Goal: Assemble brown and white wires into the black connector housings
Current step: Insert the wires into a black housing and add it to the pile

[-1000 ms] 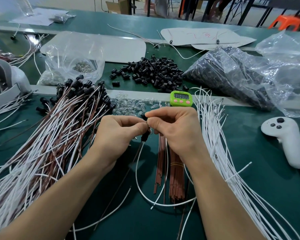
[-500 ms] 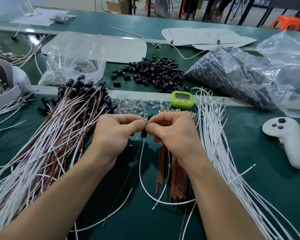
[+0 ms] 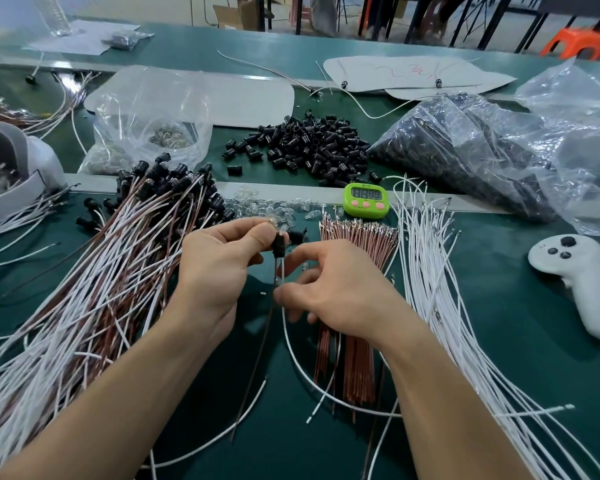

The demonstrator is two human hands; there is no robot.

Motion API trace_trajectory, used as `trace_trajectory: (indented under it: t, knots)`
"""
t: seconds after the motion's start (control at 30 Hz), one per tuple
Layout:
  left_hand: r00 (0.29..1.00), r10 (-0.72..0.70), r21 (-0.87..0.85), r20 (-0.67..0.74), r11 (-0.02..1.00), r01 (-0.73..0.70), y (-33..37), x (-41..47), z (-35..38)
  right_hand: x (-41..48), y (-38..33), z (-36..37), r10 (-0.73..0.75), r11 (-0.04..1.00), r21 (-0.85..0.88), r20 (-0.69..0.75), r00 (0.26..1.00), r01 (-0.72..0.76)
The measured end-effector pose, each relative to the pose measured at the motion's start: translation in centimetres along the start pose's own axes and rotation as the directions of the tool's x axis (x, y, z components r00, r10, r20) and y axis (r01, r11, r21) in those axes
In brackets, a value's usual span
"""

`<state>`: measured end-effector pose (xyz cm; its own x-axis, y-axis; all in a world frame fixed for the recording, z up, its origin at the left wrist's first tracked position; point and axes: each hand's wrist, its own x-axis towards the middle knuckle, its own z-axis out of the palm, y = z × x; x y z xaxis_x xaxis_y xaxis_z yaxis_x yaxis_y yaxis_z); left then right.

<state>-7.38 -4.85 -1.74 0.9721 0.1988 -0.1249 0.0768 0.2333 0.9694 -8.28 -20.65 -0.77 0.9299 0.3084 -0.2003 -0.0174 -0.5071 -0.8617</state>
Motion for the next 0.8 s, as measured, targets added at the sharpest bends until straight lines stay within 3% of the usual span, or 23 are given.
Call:
trace_trajectory:
  t: [0.2, 0.4, 0.5, 0.6, 0.8]
  knots:
    - [0.996, -0.010, -0.022, 0.086, 1.000, 0.012, -0.1, -0.3, 0.2, 0.2, 0.0, 0.4, -0.026, 1.000, 0.008, -0.084, 0.996, 0.027]
    - [0.998, 0.026, 0.055, 0.054, 0.998, -0.029, -0.1, -0.4, 0.1, 0.2, 0.2, 0.5, -0.043, 0.993, 0.095, -0.204, 0.978, 0.063]
    - [0.999, 0.021, 0.061, 0.036, 0.998, -0.023, -0.2, -0.3, 0.1, 0.3, 0.2, 0.6, -0.049, 0.989, 0.113, -0.349, 0.936, 0.094]
    - [0.998, 0.039, 0.096, 0.041, 0.994, -0.043, -0.3, -0.2, 0.2, 0.7, 0.3, 0.4, -0.048, 0.956, 0.235, -0.467, 0.883, 0.176]
    - [0.992, 0.061, 0.164, 0.111, 0.983, -0.079, -0.5, -0.2, 0.0, 1.1, 0.4, 0.8, -0.111, 0.946, 0.220, -0.472, 0.875, 0.238]
